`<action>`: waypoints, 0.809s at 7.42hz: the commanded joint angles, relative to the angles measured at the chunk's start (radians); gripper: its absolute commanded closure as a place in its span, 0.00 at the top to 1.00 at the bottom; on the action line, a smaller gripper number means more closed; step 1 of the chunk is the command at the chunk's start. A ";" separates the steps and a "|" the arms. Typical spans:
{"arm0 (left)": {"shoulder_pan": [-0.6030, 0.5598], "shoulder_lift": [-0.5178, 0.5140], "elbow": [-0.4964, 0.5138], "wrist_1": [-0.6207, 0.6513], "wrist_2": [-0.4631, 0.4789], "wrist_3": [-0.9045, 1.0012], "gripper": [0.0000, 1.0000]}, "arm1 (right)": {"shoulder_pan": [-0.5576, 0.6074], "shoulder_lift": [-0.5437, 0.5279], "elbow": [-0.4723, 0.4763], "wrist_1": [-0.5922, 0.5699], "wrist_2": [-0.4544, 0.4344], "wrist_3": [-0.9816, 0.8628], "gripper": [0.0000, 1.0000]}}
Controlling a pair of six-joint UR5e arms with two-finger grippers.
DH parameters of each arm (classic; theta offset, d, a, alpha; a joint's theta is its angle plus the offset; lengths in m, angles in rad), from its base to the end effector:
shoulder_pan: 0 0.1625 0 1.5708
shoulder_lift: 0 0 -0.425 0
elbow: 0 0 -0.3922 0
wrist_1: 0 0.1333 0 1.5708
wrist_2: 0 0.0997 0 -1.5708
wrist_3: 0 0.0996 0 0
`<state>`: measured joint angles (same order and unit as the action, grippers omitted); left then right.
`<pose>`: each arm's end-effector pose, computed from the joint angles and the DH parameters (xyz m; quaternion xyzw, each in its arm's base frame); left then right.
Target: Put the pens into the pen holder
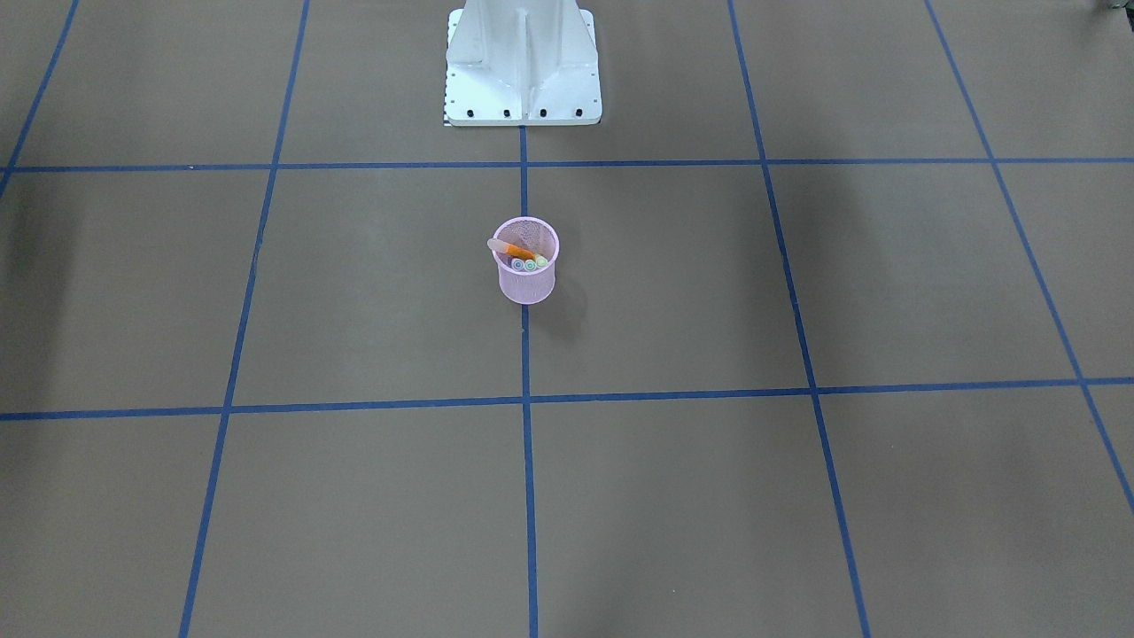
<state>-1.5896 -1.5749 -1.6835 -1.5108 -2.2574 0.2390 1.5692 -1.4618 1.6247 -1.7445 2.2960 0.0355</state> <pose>-0.0795 -0.4938 0.6130 0.0698 0.3302 0.1129 0.9345 0.0664 -0.5322 0.5970 -0.0116 -0.3545 0.0178 0.9348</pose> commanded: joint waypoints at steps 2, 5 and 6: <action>-0.006 0.073 -0.008 -0.082 -0.007 -0.006 1.00 | -0.001 -0.005 0.006 0.002 -0.001 0.000 1.00; -0.004 0.072 -0.010 -0.086 -0.007 -0.001 1.00 | -0.002 -0.006 0.004 0.002 -0.001 0.007 1.00; -0.003 0.081 -0.005 -0.085 -0.007 -0.003 1.00 | -0.002 -0.011 0.000 0.002 -0.001 0.009 1.00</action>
<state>-1.5934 -1.5010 -1.6877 -1.5958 -2.2641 0.2366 1.5678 -1.4688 1.6293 -1.7426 2.2948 0.0407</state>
